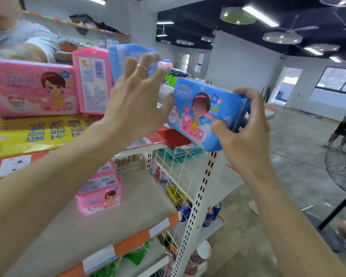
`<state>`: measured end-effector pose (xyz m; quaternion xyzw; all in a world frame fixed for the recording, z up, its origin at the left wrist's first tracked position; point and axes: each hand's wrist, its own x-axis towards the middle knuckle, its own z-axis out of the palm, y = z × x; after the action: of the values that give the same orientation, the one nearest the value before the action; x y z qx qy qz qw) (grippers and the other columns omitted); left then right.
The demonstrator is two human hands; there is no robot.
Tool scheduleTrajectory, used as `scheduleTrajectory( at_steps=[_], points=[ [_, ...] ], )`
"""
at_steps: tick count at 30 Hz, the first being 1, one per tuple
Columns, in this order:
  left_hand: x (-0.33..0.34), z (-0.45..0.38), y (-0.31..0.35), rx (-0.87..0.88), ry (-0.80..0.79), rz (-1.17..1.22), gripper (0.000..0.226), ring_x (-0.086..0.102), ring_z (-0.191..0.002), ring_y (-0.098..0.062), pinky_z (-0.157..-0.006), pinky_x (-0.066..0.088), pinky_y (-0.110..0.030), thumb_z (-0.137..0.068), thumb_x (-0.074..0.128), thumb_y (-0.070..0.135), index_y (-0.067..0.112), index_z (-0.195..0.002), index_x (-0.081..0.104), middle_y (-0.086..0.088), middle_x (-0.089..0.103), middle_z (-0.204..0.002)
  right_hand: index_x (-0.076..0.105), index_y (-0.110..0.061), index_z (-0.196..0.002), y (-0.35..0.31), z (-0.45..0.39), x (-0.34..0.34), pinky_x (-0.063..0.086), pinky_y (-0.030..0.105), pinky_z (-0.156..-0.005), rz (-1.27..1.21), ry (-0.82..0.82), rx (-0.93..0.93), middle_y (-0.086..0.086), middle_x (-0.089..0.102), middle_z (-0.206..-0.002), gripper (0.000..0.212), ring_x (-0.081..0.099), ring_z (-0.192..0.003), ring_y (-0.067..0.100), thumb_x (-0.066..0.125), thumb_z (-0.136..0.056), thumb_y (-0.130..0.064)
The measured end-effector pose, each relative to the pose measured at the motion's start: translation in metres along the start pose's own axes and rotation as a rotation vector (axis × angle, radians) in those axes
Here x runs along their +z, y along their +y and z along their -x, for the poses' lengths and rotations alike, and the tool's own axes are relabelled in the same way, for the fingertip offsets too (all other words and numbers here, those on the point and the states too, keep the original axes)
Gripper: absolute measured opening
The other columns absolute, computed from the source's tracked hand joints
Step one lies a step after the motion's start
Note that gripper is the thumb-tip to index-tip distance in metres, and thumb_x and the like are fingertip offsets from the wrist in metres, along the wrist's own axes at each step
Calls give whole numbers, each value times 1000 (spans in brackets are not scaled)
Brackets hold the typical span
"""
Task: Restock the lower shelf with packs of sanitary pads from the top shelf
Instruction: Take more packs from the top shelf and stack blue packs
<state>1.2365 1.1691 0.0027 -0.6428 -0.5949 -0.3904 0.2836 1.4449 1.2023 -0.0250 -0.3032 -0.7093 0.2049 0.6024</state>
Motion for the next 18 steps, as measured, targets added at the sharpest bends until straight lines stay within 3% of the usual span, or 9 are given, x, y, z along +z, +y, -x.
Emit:
scheduleTrajectory(
  at_steps=[3, 6, 10, 13, 18],
  points=[
    [-14, 22, 9, -101, -66, 342, 62, 49, -123, -22, -98, 45, -38, -93, 51, 45, 14, -145, 42, -3, 48, -143, 50, -34, -114, -1, 5, -5, 55, 22, -64, -219, -57, 11, -13, 63, -109, 51, 68, -87, 4, 70, -75, -8],
    [-29, 39, 10, -190, -115, 533, 66, 55, -115, -8, -97, 48, -27, -92, 56, 46, 17, -148, 36, 5, 54, -139, 54, -38, -109, -1, 9, -2, 55, 26, -72, -430, -146, -4, -11, 67, -105, 50, 66, -90, 8, 69, -65, -19],
    [-55, 57, -8, -349, -123, 710, 70, 69, -98, -2, -88, 58, -37, -85, 61, 49, 22, -146, 39, 12, 66, -123, 57, -36, -109, -8, 13, 21, 55, 26, -74, -573, -289, -38, -9, 66, -103, 51, 64, -90, 11, 67, -62, -19],
    [-78, 72, -24, -423, -114, 786, 65, 73, -97, -14, -86, 59, -46, -86, 66, 40, 23, -144, 41, 8, 73, -115, 59, -34, -111, -20, 14, 42, 54, 33, -76, -635, -366, -55, 3, 63, -106, 52, 61, -95, 21, 68, -62, -19],
    [-120, 91, -35, -542, -87, 887, 58, 73, -102, -28, -89, 58, -53, -83, 68, 35, 24, -135, 46, -7, 74, -114, 57, -29, -114, -37, 16, 71, 58, 27, -71, -805, -454, -37, -5, 70, -101, 57, 67, -88, 15, 67, -60, -12]
  ],
)
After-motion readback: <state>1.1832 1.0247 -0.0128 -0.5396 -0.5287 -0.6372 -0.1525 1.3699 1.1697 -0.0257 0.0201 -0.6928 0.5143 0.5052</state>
